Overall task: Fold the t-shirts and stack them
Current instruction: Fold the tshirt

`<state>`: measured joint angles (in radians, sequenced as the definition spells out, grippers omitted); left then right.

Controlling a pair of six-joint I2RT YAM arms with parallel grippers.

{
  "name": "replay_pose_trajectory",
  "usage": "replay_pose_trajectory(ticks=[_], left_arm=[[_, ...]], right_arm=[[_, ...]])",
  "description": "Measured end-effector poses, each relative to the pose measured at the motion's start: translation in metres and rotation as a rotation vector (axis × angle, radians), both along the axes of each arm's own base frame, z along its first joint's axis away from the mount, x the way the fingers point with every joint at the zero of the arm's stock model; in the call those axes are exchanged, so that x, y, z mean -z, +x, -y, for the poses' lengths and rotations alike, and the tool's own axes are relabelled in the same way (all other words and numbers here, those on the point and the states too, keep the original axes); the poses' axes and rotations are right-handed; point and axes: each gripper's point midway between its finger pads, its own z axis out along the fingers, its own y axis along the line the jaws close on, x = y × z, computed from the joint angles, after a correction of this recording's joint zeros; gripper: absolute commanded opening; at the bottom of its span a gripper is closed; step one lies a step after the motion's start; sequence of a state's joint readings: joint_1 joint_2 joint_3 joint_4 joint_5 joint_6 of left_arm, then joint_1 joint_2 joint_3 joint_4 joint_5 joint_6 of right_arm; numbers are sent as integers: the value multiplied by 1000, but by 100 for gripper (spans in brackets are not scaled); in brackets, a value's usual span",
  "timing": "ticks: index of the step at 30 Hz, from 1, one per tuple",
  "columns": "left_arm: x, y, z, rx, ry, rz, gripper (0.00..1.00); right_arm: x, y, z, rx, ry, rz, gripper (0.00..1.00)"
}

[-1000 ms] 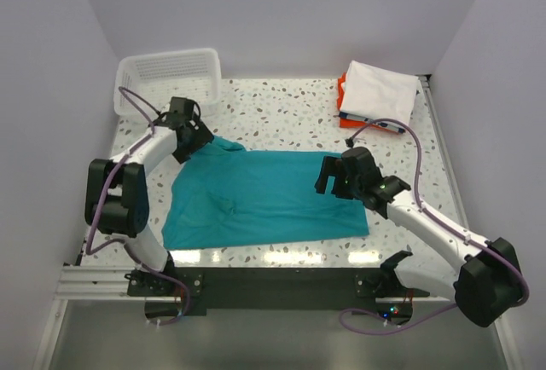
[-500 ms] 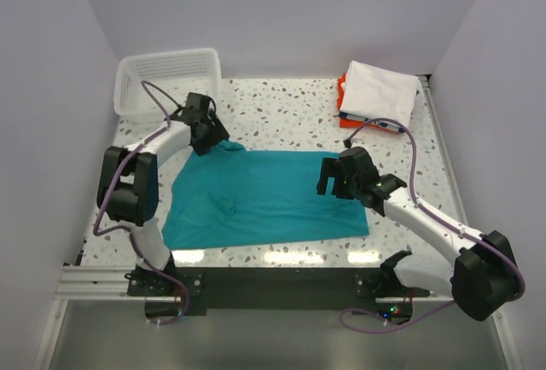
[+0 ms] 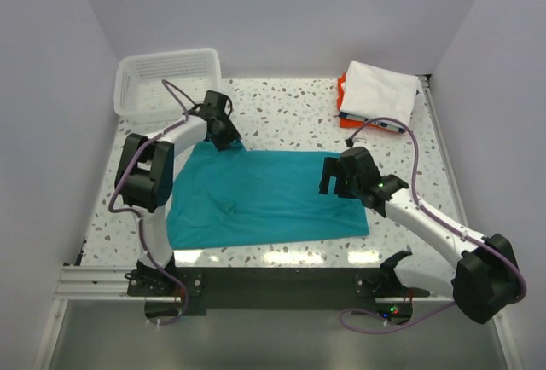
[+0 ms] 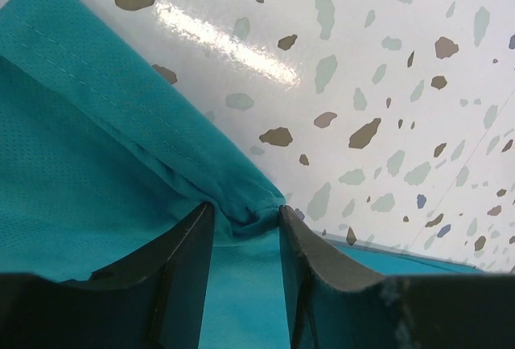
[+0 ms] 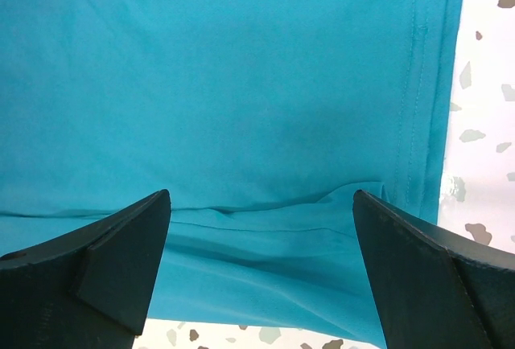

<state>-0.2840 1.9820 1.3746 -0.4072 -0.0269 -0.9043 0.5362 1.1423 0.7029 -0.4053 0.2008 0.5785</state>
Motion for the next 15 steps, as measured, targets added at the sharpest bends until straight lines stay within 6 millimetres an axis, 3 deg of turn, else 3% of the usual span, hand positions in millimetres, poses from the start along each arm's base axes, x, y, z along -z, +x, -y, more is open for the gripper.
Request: replay_pose_trajectory(ticks=[6, 13, 15], left_arm=[[-3, 5, 2, -10, -10, 7, 27], [6, 22, 6, 2, 2, 11, 0], [12, 26, 7, 9, 8, 3, 0]], right_arm=[[-2, 2, 5, 9, -22, 15, 99], [-1, 3, 10, 16, -47, 20, 99], [0, 2, 11, 19, -56, 17, 99]])
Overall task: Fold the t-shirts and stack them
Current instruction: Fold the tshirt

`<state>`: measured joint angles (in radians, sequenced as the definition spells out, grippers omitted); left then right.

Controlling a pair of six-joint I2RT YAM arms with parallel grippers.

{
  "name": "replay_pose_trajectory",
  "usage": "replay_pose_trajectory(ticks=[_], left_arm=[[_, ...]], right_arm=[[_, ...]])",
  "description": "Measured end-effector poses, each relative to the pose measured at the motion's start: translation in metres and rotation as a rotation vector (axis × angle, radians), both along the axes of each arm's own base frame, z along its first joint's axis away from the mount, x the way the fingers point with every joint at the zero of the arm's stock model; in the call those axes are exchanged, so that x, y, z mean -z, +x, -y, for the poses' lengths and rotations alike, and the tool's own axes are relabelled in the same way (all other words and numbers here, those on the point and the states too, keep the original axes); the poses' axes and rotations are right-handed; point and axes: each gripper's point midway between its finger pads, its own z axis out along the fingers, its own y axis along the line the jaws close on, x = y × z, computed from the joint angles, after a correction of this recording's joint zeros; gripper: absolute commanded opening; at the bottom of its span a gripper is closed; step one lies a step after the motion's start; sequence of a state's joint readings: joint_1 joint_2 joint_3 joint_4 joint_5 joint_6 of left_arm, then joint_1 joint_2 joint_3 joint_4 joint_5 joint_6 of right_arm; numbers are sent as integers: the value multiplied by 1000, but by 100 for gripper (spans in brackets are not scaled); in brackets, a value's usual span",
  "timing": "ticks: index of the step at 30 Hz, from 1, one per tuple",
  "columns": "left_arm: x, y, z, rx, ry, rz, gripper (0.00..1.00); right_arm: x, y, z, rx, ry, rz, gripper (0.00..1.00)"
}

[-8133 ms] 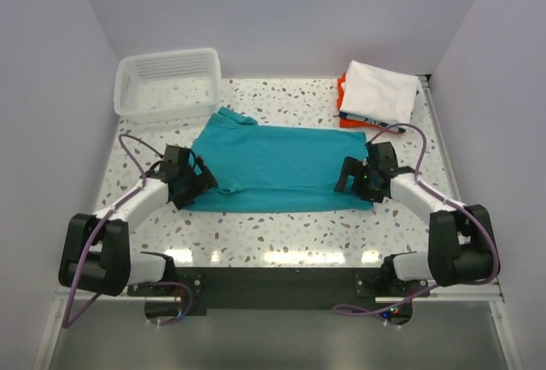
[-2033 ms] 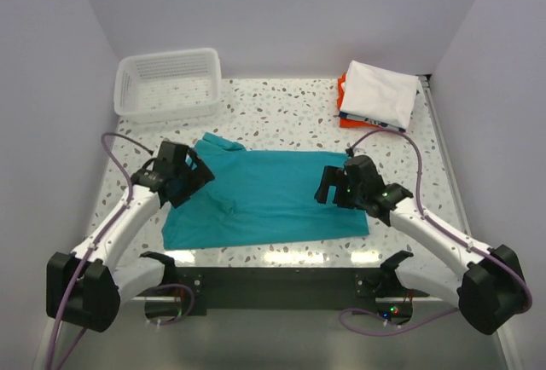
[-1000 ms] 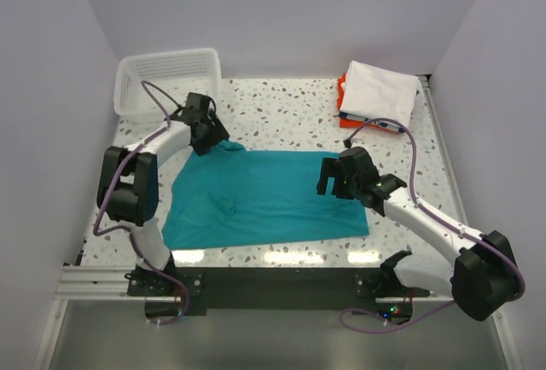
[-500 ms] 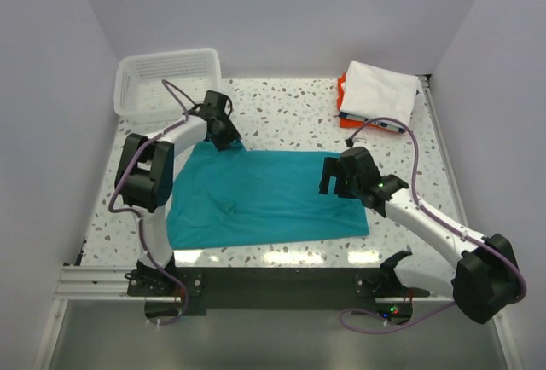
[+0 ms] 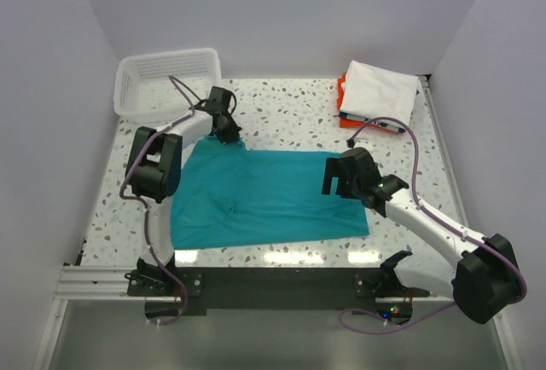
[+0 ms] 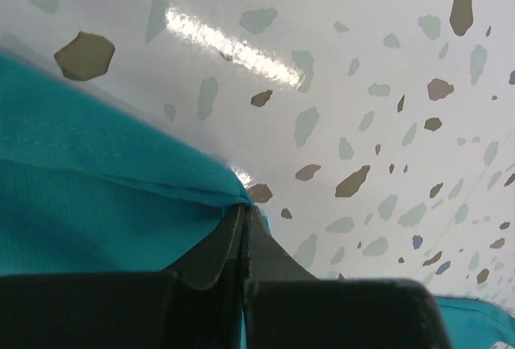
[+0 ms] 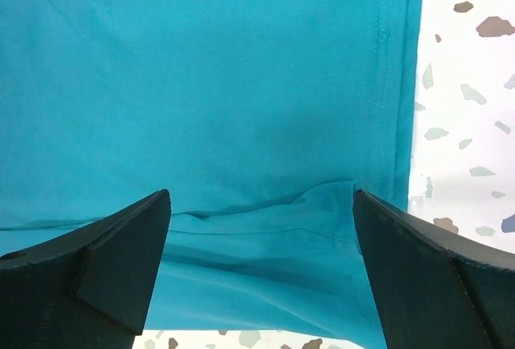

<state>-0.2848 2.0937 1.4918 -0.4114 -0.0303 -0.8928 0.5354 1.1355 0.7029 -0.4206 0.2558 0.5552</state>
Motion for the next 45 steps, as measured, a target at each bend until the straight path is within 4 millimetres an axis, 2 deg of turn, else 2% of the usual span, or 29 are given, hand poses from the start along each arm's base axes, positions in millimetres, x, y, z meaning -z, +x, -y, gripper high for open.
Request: replay_pose_trajectory(ticks=[2, 9, 10, 13, 16, 19, 29, 38, 45], left_arm=[[4, 4, 1, 12, 6, -3, 0], [-3, 17, 6, 100, 39, 41, 0], [-4, 20, 7, 117, 46, 49, 4], [-7, 27, 8, 173, 81, 56, 38], [-15, 36, 7, 197, 122, 68, 50], [-19, 37, -1, 191, 168, 72, 50], [-14, 29, -24, 112, 252, 27, 47], [-10, 35, -45, 0, 268, 7, 43], [-6, 45, -49, -45, 281, 10, 39]], right_arm=[[1, -1, 3, 6, -15, -3, 99], [0, -2, 10, 15, -40, 0, 99], [0, -2, 11, 17, -43, 0, 99], [0, -2, 12, 20, -49, 0, 99], [1, -3, 12, 18, -51, -2, 99], [1, -3, 12, 18, -52, -4, 99], [5, -3, 12, 17, -59, -18, 99], [5, -4, 12, 16, -58, -19, 99], [7, -3, 10, 11, -53, -24, 99]])
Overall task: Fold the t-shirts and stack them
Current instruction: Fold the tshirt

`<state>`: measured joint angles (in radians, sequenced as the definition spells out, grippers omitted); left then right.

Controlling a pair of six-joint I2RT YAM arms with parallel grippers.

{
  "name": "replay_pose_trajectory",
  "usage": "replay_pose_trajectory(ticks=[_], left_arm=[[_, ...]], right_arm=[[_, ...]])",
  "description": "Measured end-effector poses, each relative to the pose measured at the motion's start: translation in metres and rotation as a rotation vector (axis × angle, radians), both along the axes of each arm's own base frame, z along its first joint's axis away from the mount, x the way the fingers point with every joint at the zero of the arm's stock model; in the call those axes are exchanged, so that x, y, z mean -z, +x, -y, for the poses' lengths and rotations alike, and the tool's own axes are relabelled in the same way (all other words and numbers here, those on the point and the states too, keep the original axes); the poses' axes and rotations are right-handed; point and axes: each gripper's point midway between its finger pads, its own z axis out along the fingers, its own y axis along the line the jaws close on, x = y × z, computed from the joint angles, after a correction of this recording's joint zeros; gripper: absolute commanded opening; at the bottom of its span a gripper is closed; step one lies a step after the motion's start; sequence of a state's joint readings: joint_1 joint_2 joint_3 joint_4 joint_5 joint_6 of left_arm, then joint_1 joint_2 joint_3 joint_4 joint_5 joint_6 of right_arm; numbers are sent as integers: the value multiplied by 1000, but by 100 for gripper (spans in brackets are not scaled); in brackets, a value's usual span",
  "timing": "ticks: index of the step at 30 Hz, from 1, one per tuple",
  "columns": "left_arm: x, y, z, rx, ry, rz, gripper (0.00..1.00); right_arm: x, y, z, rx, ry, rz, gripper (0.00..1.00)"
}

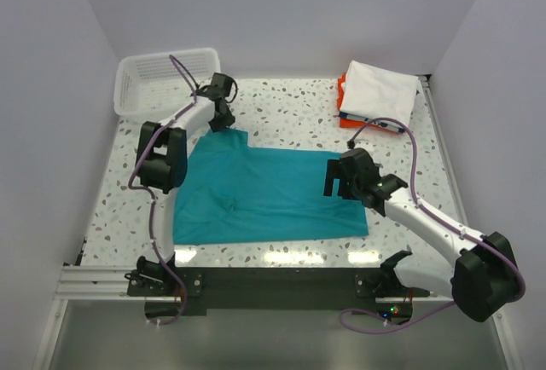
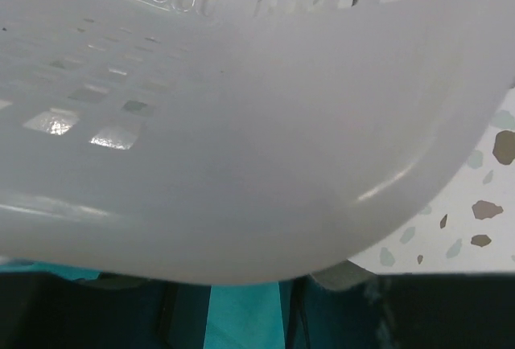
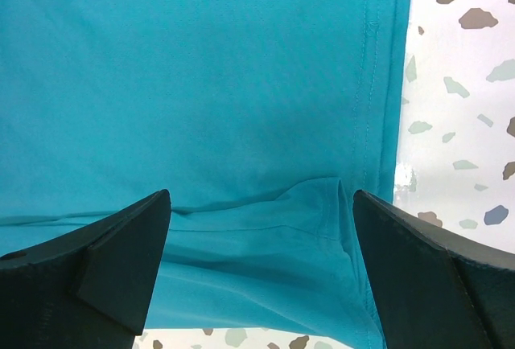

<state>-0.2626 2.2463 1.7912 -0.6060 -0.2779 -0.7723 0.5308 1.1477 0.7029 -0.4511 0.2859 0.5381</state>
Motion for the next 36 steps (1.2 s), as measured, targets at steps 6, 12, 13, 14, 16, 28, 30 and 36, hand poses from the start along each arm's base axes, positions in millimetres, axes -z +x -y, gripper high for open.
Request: replay_pose_trajectory(ticks=[6, 12, 13, 14, 16, 28, 30, 36], left_arm=[[9, -1, -2, -24, 11, -23, 28], [10, -3, -2, -34, 11, -35, 0], [10, -3, -2, -36, 9, -36, 0], [10, -4, -2, -36, 10, -37, 0], [10, -4, -2, -36, 9, -37, 0], [10, -13, 0, -7, -7, -32, 0], [8, -18, -1, 1, -9, -33, 0], [0, -30, -1, 27, -16, -32, 0]], right_arm=[[5, 0, 0, 0, -10, -15, 99], [-3, 9, 8, 63, -48, 0, 99], [-9, 15, 10, 90, -55, 20, 99], [-15, 21, 13, 115, -62, 42, 99], [-28, 34, 17, 153, -75, 80, 99], [-11, 145, 43, 295, -137, 18, 72], [5, 155, 47, 288, -155, -22, 63], [39, 162, 58, 278, -212, -101, 58]])
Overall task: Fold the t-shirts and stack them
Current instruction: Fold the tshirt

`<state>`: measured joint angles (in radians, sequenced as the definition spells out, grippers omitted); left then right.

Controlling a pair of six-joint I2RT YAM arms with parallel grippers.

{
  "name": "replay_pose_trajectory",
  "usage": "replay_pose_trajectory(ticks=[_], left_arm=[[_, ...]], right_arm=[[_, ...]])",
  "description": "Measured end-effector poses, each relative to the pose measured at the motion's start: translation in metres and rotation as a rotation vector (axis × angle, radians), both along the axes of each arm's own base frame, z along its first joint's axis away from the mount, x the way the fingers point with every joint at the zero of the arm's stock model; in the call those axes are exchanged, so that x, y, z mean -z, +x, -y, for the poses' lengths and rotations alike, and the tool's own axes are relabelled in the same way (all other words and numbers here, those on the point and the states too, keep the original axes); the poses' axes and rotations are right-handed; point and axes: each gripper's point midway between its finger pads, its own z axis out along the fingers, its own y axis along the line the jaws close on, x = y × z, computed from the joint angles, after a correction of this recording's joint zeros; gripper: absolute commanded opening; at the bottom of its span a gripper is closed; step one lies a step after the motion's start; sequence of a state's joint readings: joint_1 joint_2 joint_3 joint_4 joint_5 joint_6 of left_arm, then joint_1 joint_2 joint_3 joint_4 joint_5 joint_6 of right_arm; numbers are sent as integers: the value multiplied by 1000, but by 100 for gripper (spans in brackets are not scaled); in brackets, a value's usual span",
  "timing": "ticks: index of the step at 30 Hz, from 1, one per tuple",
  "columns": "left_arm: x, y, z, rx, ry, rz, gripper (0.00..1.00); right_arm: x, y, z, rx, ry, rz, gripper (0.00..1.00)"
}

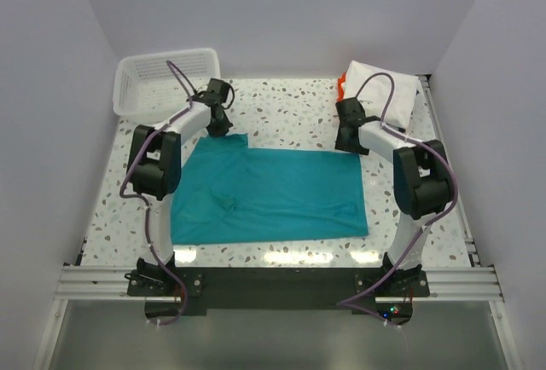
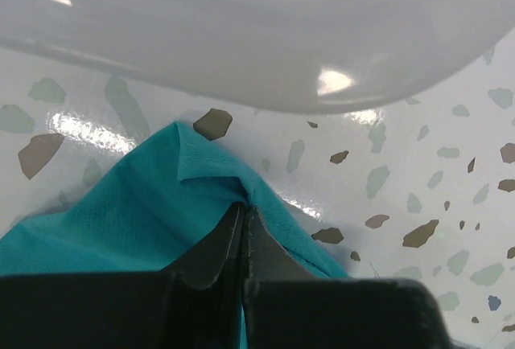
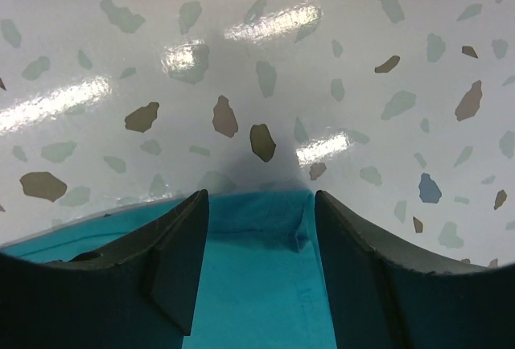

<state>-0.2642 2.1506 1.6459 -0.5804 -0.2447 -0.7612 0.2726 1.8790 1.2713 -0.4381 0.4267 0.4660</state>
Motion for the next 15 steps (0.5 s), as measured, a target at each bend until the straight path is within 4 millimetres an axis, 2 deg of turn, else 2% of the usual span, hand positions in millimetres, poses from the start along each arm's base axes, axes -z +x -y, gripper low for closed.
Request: replay_pose_trajectory(ticks=[3, 5, 13, 15], left_arm=[[-3, -3, -1, 8, 0, 6, 0], [-3, -6, -1, 15, 2, 6, 0], [-5, -19, -5, 22, 6, -1, 0], [-8, -21, -5, 22, 5, 1, 0]], right_arm=[[8, 2, 2, -1, -7, -18, 53], [12, 2, 3, -2, -8, -28, 45], [15, 0, 2, -5, 0, -41, 40], [16, 0, 2, -5, 0, -40, 27]])
